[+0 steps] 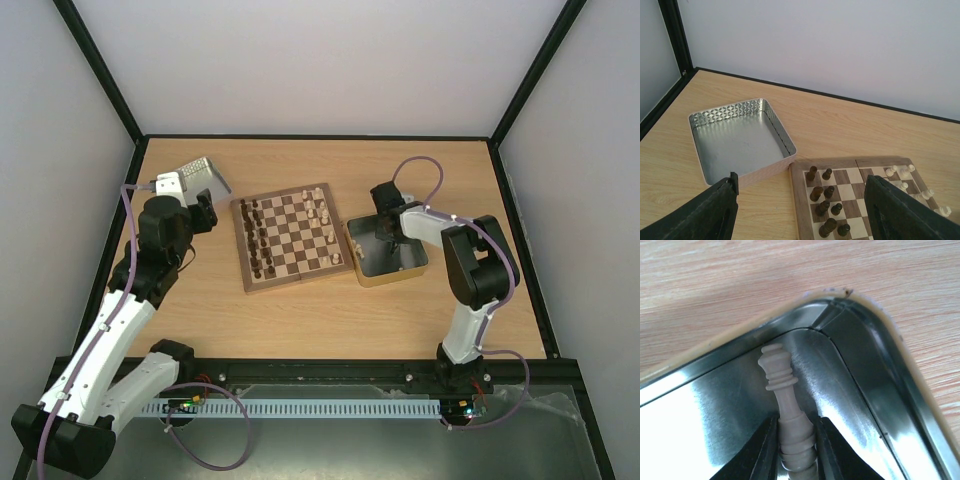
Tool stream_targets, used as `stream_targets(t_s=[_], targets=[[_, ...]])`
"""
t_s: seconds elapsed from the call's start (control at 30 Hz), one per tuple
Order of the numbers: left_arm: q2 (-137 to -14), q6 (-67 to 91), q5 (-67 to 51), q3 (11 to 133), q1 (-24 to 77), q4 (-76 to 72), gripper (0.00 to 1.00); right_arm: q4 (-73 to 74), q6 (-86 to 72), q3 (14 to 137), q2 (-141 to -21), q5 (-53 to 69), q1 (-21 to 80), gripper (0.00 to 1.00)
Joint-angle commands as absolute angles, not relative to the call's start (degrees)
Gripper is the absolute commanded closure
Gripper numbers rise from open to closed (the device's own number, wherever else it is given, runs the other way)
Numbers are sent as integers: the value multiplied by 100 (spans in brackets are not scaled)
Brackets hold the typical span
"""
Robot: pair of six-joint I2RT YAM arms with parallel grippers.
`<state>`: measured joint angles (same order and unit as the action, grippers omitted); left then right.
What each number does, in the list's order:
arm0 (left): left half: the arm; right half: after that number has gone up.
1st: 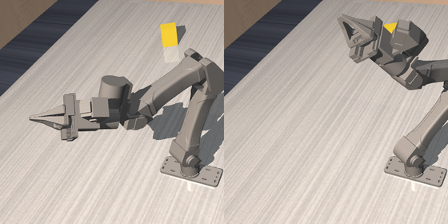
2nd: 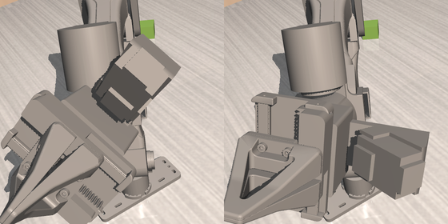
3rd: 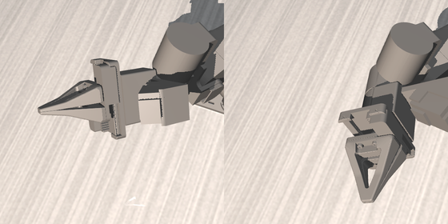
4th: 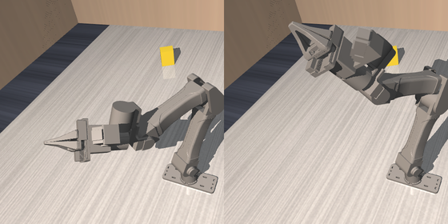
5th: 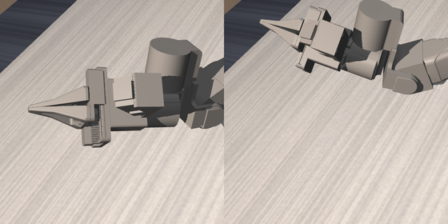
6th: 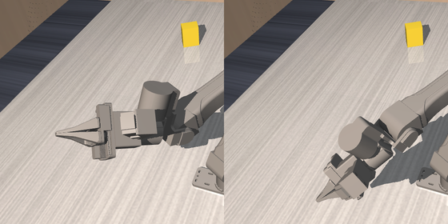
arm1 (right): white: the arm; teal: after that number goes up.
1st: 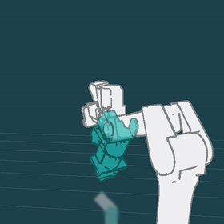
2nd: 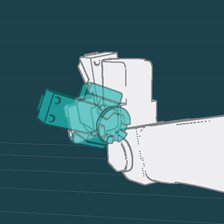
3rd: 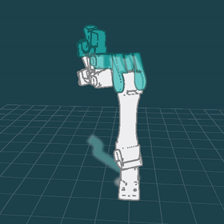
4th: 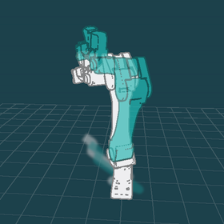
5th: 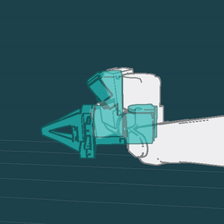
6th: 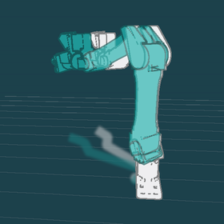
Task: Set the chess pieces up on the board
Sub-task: Pick up the chess piece from the storage box.
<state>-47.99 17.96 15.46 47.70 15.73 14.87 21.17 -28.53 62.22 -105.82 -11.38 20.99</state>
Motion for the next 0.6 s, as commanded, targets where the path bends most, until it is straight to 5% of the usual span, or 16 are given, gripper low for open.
stream_targets(t_s=[0.0, 0.33, 0.57], targets=[[-4756, 1722, 1574, 4711, 1543, 1382, 29, 2105, -2948, 6180, -10718, -1183, 2005, 82], [-4862, 1723, 1185, 4745, 1539, 1326, 28, 2068, -2944, 5906, -10070, -965, 1996, 91], [-5270, 1687, -341, 4947, 1544, 1227, 27, 1842, -2935, 5302, -8857, -291, 2000, 90]])
